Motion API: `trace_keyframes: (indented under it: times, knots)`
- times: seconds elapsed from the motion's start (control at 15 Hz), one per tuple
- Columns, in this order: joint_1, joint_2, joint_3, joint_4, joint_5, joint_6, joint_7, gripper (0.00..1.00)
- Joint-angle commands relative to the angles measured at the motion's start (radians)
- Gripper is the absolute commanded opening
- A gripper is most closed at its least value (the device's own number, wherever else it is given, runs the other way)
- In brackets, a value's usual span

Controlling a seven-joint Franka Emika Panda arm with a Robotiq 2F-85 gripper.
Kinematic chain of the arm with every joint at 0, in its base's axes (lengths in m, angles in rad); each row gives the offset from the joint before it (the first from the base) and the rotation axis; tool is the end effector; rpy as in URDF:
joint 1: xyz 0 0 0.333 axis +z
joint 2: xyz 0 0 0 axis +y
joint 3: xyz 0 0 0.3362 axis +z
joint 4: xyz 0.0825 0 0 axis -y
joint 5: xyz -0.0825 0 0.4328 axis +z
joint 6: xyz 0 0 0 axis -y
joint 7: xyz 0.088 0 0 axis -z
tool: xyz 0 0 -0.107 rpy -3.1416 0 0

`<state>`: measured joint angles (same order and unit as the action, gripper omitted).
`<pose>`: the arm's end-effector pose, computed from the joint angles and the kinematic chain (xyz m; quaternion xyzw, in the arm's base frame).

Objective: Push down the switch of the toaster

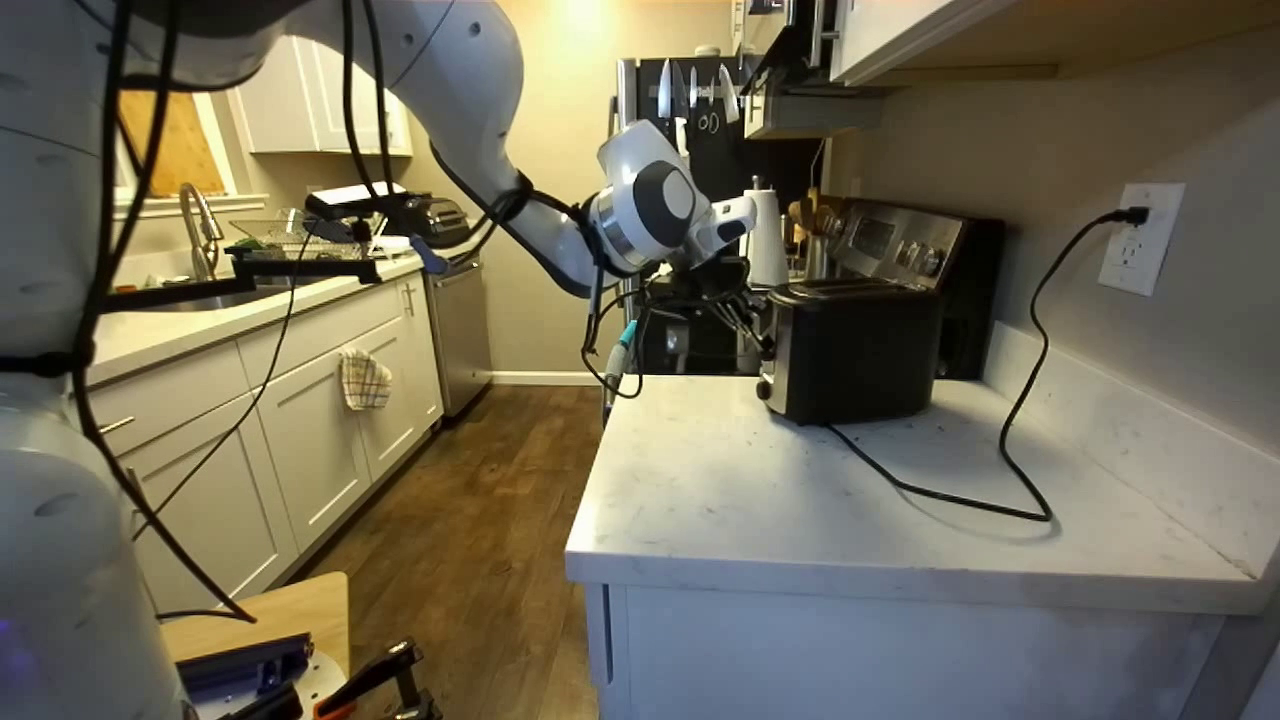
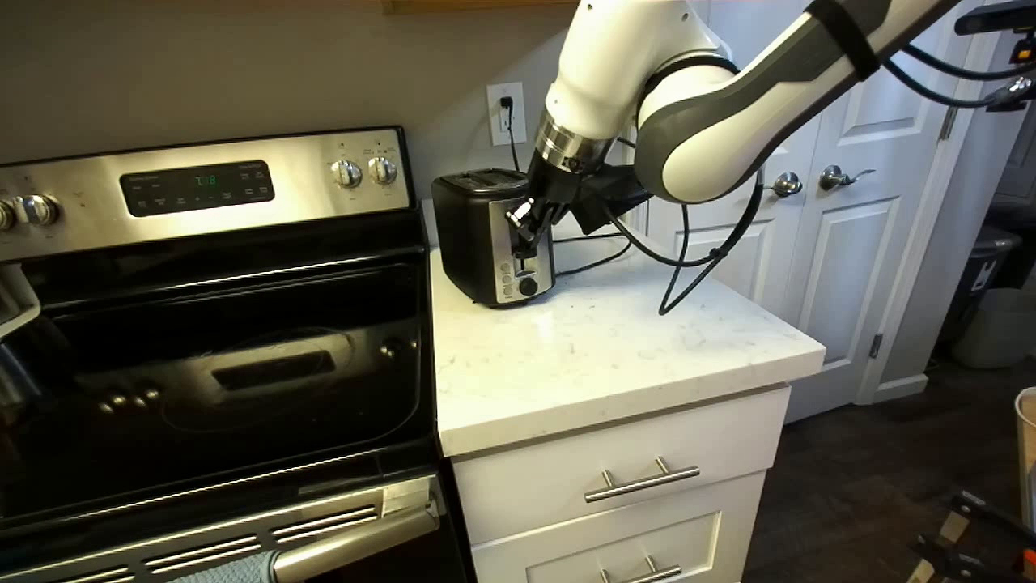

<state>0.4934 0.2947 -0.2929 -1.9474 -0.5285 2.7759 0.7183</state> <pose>0.6716 0.1717 0.3803 0.9481 -0.0173 0.3117 0.0612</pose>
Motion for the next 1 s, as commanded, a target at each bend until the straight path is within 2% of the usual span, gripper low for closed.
trace_keyframes:
  times: [0.0, 0.4, 0.6, 0.93]
  knots:
    - [0.004, -0.013, 0.0, -0.079, -0.006, 0.016, 0.012, 0.0]
    - [-0.006, 0.022, -0.016, -0.092, -0.018, 0.121, 0.008, 0.0]
    - [-0.035, 0.063, -0.005, -0.1, 0.013, 0.177, -0.019, 0.0]
    - [-0.056, 0.072, 0.013, -0.109, 0.03, 0.204, -0.032, 0.0]
